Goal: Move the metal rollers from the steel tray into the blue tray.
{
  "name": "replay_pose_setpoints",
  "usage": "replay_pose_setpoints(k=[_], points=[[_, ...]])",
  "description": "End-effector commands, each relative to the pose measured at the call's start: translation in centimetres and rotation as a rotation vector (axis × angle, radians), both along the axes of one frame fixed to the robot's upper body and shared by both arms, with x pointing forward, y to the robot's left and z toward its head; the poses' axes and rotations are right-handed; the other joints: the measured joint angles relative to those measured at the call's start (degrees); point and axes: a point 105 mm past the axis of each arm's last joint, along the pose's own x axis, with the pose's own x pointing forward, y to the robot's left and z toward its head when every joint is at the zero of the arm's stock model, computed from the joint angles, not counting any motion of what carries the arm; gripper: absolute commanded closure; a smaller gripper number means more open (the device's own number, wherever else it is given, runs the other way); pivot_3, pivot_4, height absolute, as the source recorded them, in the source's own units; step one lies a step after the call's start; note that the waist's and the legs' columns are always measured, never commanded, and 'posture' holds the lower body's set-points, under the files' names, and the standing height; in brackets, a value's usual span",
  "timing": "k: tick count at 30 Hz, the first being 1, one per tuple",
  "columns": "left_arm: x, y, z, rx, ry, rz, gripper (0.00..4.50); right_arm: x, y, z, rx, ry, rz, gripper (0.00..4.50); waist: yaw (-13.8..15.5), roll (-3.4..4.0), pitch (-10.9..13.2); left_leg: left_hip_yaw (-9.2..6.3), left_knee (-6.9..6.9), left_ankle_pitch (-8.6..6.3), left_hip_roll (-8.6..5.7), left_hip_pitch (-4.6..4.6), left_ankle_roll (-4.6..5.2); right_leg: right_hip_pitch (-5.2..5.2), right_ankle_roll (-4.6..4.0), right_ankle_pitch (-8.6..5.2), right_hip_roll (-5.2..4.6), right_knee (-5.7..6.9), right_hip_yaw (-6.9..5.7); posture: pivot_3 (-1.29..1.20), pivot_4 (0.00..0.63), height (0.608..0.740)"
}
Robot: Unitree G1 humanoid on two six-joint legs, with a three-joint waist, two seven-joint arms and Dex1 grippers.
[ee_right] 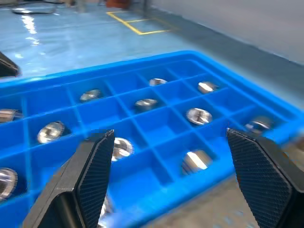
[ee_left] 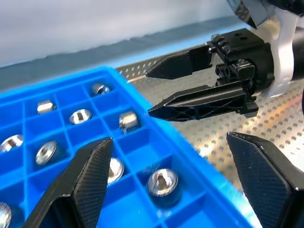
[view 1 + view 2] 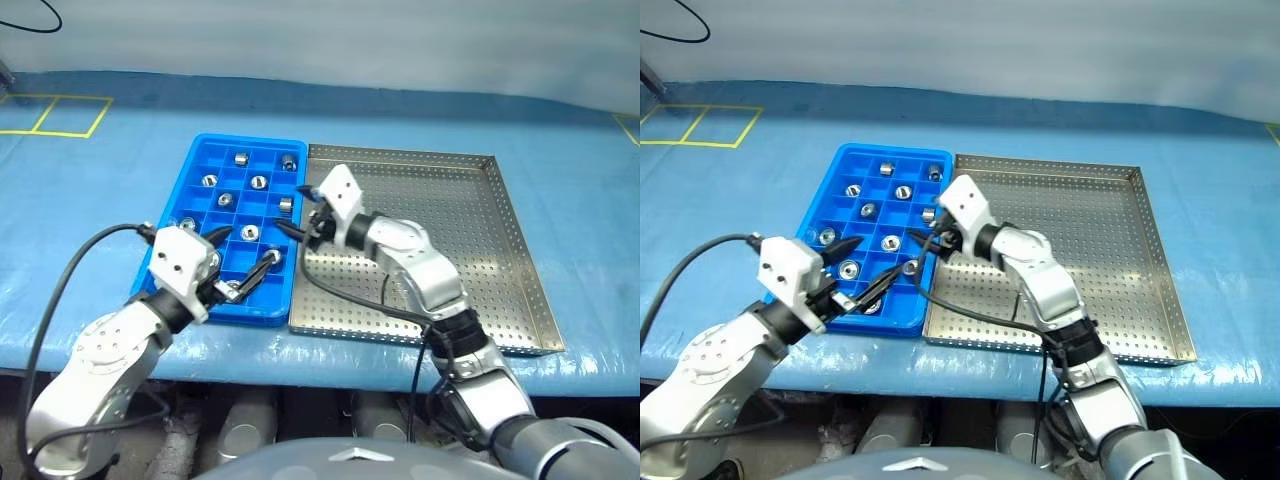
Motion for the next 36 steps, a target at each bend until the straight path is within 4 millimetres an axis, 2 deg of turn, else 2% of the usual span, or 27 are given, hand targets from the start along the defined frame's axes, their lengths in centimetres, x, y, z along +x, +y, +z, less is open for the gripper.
replay_pose_setpoints(k=[1,5,8,11,12,18,21,25,36], points=[[1.3,-1.0,0.7,-0.006,-0.076,-0.017,0.31,0.5,-4.6,0.6,-0.016,-0.022,-0.124,0.56,-0.13,0.00,0.00,0.02,-0.01,0.03,-0.01,-0.01,-0.05,-0.02,0.00,0.00,-0.01,-0.01,0.01,-0.04,0.150,0.740],[3.0,-2.0,0.5,0.005,-0.098,-0.046,0.31,0.1,-9.4,-0.9,-0.080,0.048,-0.221,0.56,-1.26,0.03,-0.01,0.09,-0.03,-0.03,0.07,-0.04,0.06,-0.09,-0.02,-0.01,0.07,0.00,0.05,-0.09,0.150,0.740],[3.7,-2.7,0.0,0.004,-0.093,-0.088,0.31,-0.9,-11.0,-1.4,-0.069,0.098,-0.220,0.56,-2.37,0.05,-0.01,0.14,-0.05,-0.04,0.14,-0.03,0.08,-0.09,-0.02,-0.01,0.14,0.01,0.08,-0.13,0.150,0.740],[4.2,-3.5,-0.1,-0.025,-0.089,-0.118,0.31,-1.7,-11.5,-1.6,-0.063,0.105,-0.225,0.02,-3.51,0.05,-0.01,0.25,-0.03,-0.07,0.15,0.00,0.14,-0.08,0.03,0.00,0.16,0.02,0.19,-0.16,0.150,0.740],[4.4,-3.6,-0.3,-0.027,-0.087,-0.117,0.31,-1.7,-11.7,-1.5,-0.056,0.093,-0.248,0.02,-3.85,0.04,-0.01,0.30,-0.01,-0.08,0.14,0.01,0.16,-0.08,0.07,0.02,0.16,0.02,0.24,-0.16,0.150,0.740],[5.4,-3.2,-1.7,0.013,-0.067,-0.090,0.31,-3.1,-10.6,-1.2,-0.027,0.078,-0.178,0.02,-5.04,0.04,-0.01,0.60,0.09,-0.11,0.15,0.13,0.25,-0.05,0.58,-0.01,0.23,0.02,0.58,-0.19,0.150,0.740],[5.2,-2.6,-1.5,0.019,-0.073,-0.090,0.31,-3.7,-10.3,-0.8,-0.018,0.068,-0.140,0.02,-5.49,0.04,-0.01,0.66,0.11,-0.13,0.14,0.13,0.30,-0.05,0.64,0.01,0.24,0.01,0.67,-0.19,0.150,0.740],[4.8,-1.6,-1.4,0.038,-0.075,-0.080,0.31,-3.6,-10.4,-0.4,-0.008,0.056,-0.141,0.02,-6.18,0.04,-0.01,0.76,0.12,-0.16,0.15,0.14,0.36,-0.10,0.68,0.04,0.23,0.01,0.79,-0.18,0.150,0.740],[3.7,-1.7,-1.8,0.067,-0.053,-0.099,0.31,-3.3,-9.6,0.6,0.009,0.026,-0.118,0.02,-5.95,0.03,-0.01,0.81,0.13,-0.17,0.14,0.15,0.37,-0.11,0.72,0.06,0.22,0.01,0.85,-0.14,0.150,0.740]])
